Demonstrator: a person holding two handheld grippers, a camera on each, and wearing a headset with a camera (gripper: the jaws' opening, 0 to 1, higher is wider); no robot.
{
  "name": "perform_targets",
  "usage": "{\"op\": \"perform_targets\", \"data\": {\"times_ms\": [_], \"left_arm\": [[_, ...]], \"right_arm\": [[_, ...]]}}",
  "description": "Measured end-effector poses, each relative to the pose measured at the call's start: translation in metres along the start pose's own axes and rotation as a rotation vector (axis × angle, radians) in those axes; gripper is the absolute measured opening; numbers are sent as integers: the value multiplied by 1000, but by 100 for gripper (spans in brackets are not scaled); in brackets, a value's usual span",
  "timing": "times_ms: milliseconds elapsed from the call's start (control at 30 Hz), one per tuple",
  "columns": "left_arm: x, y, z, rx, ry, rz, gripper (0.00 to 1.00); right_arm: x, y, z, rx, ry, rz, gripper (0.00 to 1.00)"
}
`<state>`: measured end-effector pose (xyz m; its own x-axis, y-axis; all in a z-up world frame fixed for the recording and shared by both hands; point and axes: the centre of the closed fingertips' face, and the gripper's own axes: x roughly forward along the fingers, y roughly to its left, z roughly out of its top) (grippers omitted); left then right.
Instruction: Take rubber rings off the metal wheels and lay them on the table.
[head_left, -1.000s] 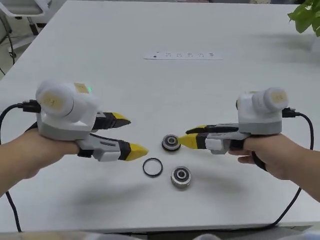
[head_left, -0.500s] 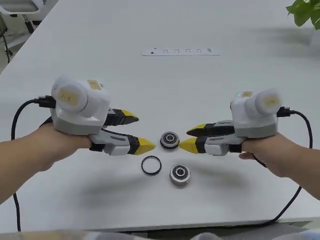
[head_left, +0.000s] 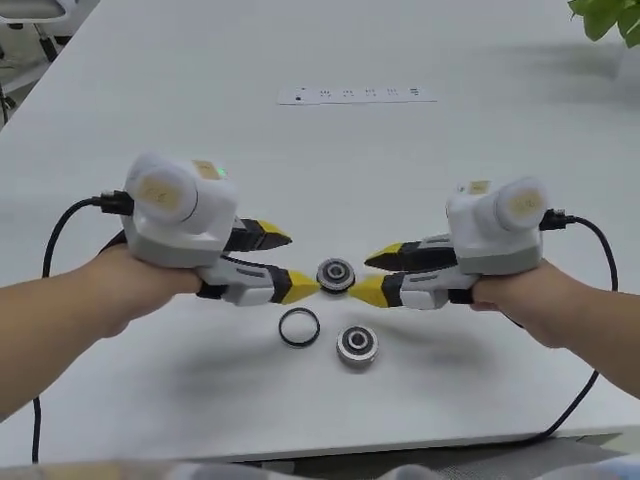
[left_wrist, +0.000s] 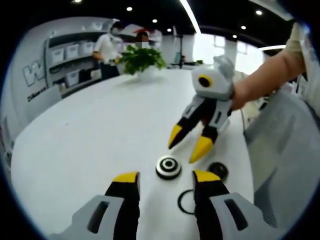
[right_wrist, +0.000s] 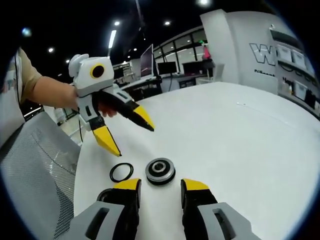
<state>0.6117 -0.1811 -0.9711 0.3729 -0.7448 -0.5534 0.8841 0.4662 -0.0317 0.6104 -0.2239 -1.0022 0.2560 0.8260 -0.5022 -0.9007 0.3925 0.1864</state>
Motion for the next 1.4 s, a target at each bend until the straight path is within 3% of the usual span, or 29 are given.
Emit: {"op": "perform_targets", "data": {"times_ms": [833, 1400], "left_arm": [[33, -6, -2, 27, 25, -47, 27], [42, -7, -6, 54, 48, -49, 16]], "right_arm": [[3, -5, -7, -9, 12, 6, 30], [6, -6, -10, -1, 9, 9, 30]]}}
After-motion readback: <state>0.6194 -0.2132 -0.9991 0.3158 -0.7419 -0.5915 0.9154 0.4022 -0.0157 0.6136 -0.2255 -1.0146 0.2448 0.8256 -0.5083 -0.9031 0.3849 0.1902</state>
